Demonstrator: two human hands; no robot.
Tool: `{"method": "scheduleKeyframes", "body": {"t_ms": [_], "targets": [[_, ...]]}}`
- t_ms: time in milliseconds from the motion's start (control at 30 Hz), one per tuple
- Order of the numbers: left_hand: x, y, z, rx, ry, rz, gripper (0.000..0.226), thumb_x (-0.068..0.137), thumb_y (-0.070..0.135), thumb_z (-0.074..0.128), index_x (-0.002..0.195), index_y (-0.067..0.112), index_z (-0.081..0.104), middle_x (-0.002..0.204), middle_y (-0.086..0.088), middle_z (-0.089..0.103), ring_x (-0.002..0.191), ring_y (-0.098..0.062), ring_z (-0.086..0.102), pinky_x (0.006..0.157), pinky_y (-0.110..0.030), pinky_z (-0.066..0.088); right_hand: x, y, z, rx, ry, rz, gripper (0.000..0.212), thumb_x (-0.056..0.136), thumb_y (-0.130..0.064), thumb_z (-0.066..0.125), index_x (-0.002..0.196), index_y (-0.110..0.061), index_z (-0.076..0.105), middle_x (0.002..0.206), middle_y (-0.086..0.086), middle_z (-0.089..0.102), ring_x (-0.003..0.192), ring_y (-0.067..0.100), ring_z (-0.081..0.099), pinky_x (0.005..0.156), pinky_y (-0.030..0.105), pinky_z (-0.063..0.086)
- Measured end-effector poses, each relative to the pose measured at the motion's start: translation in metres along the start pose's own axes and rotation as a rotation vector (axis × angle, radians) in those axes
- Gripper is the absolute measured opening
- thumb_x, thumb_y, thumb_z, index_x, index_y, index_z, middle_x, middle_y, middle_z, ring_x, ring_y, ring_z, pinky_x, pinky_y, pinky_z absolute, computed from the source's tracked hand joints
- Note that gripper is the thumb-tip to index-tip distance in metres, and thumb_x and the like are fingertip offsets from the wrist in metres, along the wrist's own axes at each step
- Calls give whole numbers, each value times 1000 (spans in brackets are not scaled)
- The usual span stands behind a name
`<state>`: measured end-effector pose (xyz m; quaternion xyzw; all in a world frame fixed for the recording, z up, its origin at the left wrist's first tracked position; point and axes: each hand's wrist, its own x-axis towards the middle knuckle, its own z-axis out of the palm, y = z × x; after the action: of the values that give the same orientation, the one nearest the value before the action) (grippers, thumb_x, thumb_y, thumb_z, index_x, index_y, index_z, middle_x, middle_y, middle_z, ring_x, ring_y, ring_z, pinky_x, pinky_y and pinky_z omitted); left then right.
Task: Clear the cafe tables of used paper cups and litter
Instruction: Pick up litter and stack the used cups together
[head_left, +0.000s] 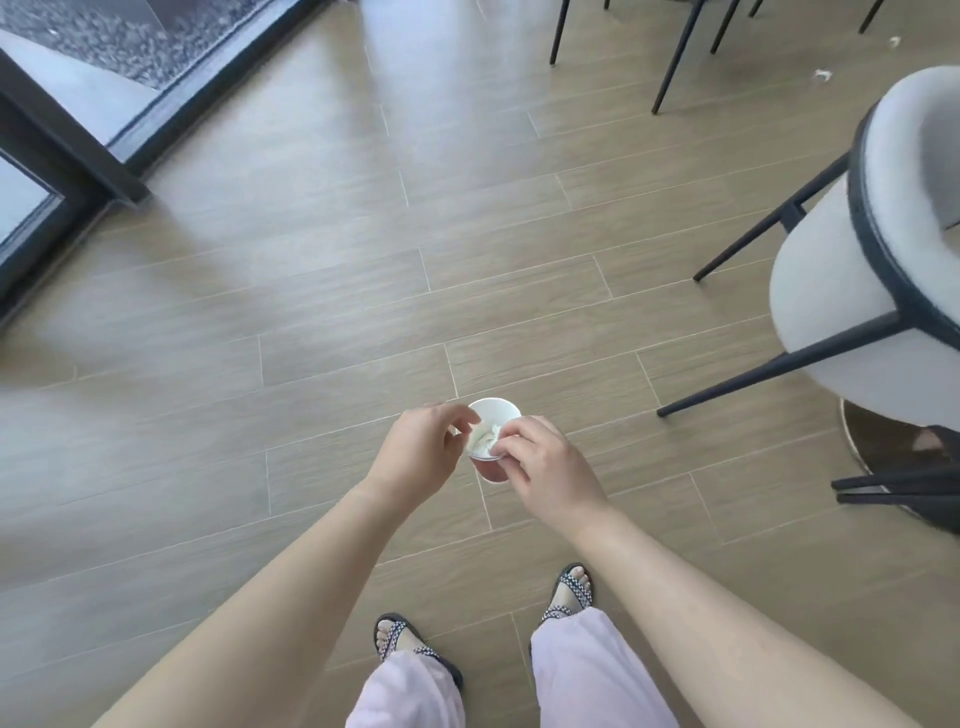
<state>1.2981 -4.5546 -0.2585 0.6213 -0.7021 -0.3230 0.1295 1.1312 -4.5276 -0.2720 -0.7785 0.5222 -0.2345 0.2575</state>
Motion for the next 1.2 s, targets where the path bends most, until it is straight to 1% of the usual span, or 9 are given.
{"method": "scheduleKeyframes", "body": {"t_ms": [133, 233, 367, 533, 667, 800, 900, 967, 1200], "targets": [[-4, 36, -16, 4, -38, -31, 32, 79, -1, 49, 99, 20, 65, 87, 5, 66, 61, -10, 57, 59, -20, 41, -10, -12, -35, 13, 15, -14, 9, 76, 3, 65, 79, -5, 69, 87, 10, 66, 86, 30, 61, 69, 33, 53], [-5, 55, -19, -69, -14, -79, 33, 77, -2, 50, 95, 21, 66, 81, 7, 63, 55, -5, 58, 49, -7, 37, -15, -13, -51, 16, 49, -5, 9, 77, 1, 64, 79, -5, 69, 87, 9, 66, 85, 29, 60, 68, 34, 53], [-1, 73, -20, -179, 59, -132, 29, 76, 0, 55, 89, 23, 66, 78, 7, 63, 59, -6, 58, 50, -6, 38, -21, -9, -61, 11, 68, 2, 9, 77, 0, 65, 80, -7, 69, 87, 7, 66, 85, 28, 60, 67, 32, 52], [7, 81, -18, -218, 112, -110, 21, 82, 7, 57, 94, 22, 66, 94, 5, 64, 74, -12, 62, 66, -16, 43, -23, 7, -68, 2, 81, 0, 10, 75, 3, 66, 78, -6, 69, 88, 9, 66, 85, 29, 61, 69, 31, 52], [9, 75, -6, -238, 5, -95, 31, 80, 13, 62, 108, 27, 61, 115, 7, 55, 94, -10, 59, 79, -23, 48, -23, 23, -70, 8, 77, -5, 8, 75, 3, 66, 78, -5, 68, 89, 10, 66, 86, 30, 61, 69, 33, 53], [12, 59, 14, -281, -132, -49, 66, 69, 17, 67, 128, 34, 46, 127, 12, 50, 108, -3, 52, 79, -18, 47, -18, 40, -60, 19, 54, -27, 8, 75, 2, 67, 78, -5, 67, 88, 9, 66, 85, 29, 61, 68, 32, 52], [21, 38, 35, -200, -94, 11, 79, 65, 27, 80, 134, 30, 42, 125, 13, 49, 111, -2, 48, 86, -21, 46, -10, 53, -38, 31, 19, -53, 7, 75, 0, 67, 78, -6, 67, 87, 7, 66, 85, 28, 61, 70, 32, 50], [29, 17, 52, -184, -53, 18, 81, 63, 30, 81, 135, 25, 43, 126, 10, 51, 114, -5, 48, 91, -27, 47, -3, 64, -15, 51, 1, -62, 6, 76, 0, 66, 78, -5, 67, 87, 9, 66, 84, 28, 61, 71, 31, 49], [57, -106, 134, -152, 10, -81, 73, 64, 35, 79, 128, 14, 51, 127, 2, 50, 113, -14, 53, 86, -37, 52, 18, 131, 111, 76, -97, -57, 10, 75, 2, 67, 79, -7, 68, 91, 8, 67, 86, 29, 62, 69, 33, 53]]}}
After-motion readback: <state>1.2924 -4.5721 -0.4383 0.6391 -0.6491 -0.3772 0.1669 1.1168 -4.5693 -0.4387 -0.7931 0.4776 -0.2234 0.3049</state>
